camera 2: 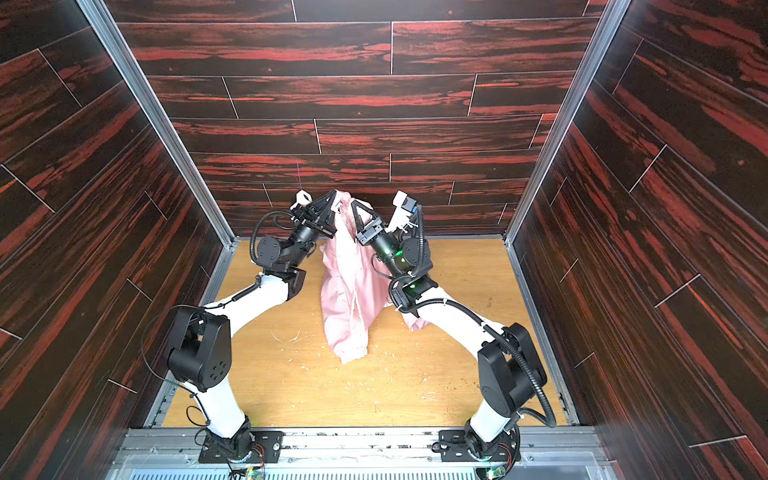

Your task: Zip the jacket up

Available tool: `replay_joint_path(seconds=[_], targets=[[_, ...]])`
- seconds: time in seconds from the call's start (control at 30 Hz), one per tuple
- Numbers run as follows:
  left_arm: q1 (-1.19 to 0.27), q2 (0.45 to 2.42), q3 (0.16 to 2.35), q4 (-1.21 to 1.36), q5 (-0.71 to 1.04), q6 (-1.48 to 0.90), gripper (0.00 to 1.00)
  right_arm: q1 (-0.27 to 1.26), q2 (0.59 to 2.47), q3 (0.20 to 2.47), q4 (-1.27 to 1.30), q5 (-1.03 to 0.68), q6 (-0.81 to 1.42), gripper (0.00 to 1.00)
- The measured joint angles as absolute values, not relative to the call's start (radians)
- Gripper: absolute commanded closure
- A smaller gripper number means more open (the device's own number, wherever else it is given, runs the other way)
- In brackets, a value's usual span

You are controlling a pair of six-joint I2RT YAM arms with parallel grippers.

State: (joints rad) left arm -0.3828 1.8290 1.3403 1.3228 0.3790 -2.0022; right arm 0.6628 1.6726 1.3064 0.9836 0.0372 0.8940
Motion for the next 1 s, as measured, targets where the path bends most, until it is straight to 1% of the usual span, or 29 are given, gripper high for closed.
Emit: replay_joint_path(seconds=[0.47,1.0], targets=[[-0.391,1.834,1.341,1.332,0.354,-2.009,1.0,0.681,1.7,1.382,0.99,0.102,0.859,1.0],[-0.393,1.834,1.342,1.332,0.338,-2.008,1.0,0.694,1.706,1.385,0.956,0.126,0.883,1.0]])
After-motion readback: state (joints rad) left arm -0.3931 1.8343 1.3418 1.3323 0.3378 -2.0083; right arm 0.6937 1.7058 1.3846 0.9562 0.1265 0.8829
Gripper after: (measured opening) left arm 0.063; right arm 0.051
